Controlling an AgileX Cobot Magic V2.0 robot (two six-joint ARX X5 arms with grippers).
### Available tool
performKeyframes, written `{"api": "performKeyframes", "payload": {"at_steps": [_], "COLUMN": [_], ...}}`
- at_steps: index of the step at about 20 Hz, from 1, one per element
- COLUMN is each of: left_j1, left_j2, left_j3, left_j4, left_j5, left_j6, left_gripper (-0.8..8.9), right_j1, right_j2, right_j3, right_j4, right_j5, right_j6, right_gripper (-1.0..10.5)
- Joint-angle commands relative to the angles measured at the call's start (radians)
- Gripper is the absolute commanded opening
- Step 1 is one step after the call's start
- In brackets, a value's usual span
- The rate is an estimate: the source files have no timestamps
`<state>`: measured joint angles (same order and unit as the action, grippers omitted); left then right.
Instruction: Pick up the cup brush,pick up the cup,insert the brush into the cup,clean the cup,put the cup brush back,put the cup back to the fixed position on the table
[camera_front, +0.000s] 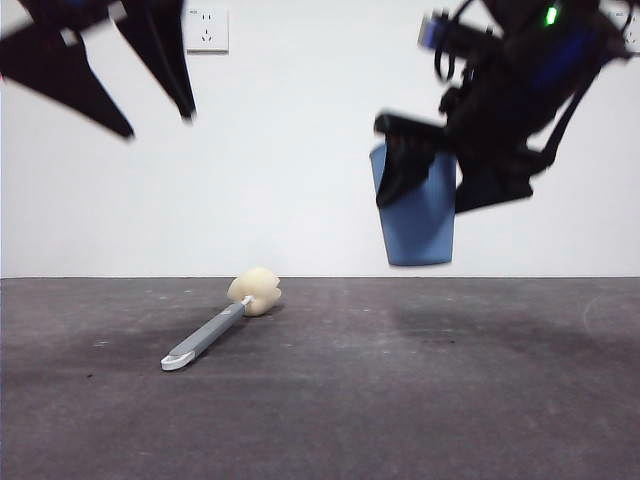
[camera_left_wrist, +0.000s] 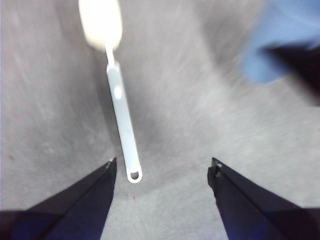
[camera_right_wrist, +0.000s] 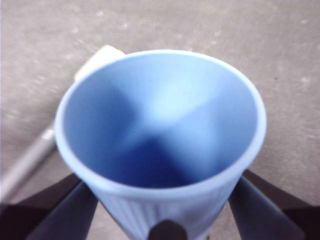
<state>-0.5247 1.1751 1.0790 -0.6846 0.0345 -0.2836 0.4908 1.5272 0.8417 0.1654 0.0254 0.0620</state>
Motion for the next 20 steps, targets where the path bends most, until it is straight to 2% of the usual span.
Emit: {"api": "performKeyframes", "payload": {"at_steps": [1,3,9,14,16,18,20], "left_j1": [0.002,0.002,0.003,0.003,0.003,0.002,0.002], "left_j2": [-0.077,-0.129,-0.184,-0.184,-0.184,-0.184,-0.184], "left_j3": [-0.005,-0.005,-0.005,-0.005,-0.005,-0.005,-0.005], "left_j4": [-0.039,-0.074,-0.122,-0.119,-0.119,-0.124,-0.128], "left_j5": [-0.004,-0.006,-0.008,-0.008,-0.007,-0.007,-0.007], "left_j6": [0.023,0.024,0.024,0.026,0.026,0.026,0.026], "left_gripper": [3.17,3.17,3.17,3.17,3.17,3.17,3.17], "right_j1": [-0.021,-0.043,-0.059,-0.059,-0.059,-0.058,-0.058], "right_j2": [0.080,0.134,0.214,0.214,0.214,0.214,0.214], "right_j3": [-0.031,-0.042,-0.108,-0.201,-0.207,-0.207,-0.207], "right_j4": [0.091,0.172,0.341,0.380,0.372,0.378,0.377], "right_j5": [-0.009,-0.051,-0.050,-0.043,-0.042,-0.043,-0.043], "right_j6": [-0.030,-0.030,-0.045,-0.057,-0.065,-0.064,-0.064], "right_gripper": [-0.2,-0.2,-0.2,-0.2,0.6,2.2,3.2]}}
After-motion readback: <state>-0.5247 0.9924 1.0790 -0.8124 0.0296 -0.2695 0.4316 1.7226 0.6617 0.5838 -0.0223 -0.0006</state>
